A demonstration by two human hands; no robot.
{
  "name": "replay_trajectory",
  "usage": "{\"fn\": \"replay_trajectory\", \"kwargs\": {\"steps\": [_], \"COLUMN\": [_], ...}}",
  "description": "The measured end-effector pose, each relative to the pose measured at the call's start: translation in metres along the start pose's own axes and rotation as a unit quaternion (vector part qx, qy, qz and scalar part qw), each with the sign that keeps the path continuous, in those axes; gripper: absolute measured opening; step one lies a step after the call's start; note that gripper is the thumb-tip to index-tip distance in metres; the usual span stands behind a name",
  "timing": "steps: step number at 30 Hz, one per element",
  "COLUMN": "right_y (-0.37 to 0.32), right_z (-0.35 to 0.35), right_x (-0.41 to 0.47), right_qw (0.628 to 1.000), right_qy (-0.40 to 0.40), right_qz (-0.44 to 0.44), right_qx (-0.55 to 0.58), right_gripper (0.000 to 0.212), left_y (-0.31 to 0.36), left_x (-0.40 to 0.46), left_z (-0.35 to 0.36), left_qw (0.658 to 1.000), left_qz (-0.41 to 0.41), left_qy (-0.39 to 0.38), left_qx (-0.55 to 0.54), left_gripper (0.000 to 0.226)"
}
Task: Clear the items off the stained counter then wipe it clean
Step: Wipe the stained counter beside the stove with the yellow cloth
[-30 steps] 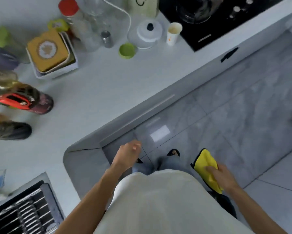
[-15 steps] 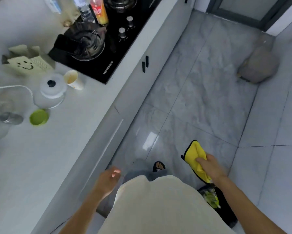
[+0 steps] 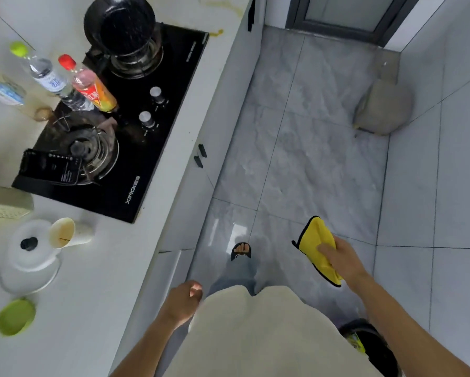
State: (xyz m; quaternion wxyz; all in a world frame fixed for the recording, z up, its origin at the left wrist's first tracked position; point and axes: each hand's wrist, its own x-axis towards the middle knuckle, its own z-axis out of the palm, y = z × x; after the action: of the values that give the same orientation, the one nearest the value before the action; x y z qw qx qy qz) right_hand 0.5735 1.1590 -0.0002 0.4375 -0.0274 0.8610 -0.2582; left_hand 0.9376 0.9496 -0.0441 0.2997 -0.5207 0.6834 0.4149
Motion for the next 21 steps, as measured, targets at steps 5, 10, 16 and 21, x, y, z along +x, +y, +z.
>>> {"fn": "replay_trajectory", "kwargs": {"steps": [5, 10, 16, 21], "right_y": [-0.003, -0.002, -0.034, -0.109], "right_z": [-0.025, -0.056, -0.103, -0.150], "right_x": [0.018, 0.036, 0.101, 0.179], "right_qw": [0.998, 0.991, 0.988, 0.996], "right_qy": [0.028, 0.051, 0.044, 0.016], "right_qz": [0.057, 0.113, 0.132, 0.084], "right_qx": [0.027, 0.058, 0.060, 0.009], "right_gripper": [0.012, 0.010, 0.010, 0.017], "left_y": [0.104, 0.204, 0.284, 0.308], "left_x": [0.055, 0.101, 0.151, 0.177], "left_z": [-0.068, -0.118, -0.149, -0.161], "left_qw": [0.997, 0.991, 0.992, 0.997], "left_qz": [0.076, 0.133, 0.117, 0.065], "left_qy": [0.015, 0.020, 0.027, 0.032], "left_qx": [0.014, -0.010, -0.033, -0.008], "left_gripper": [0.030, 0.031, 0.023, 0.032]}}
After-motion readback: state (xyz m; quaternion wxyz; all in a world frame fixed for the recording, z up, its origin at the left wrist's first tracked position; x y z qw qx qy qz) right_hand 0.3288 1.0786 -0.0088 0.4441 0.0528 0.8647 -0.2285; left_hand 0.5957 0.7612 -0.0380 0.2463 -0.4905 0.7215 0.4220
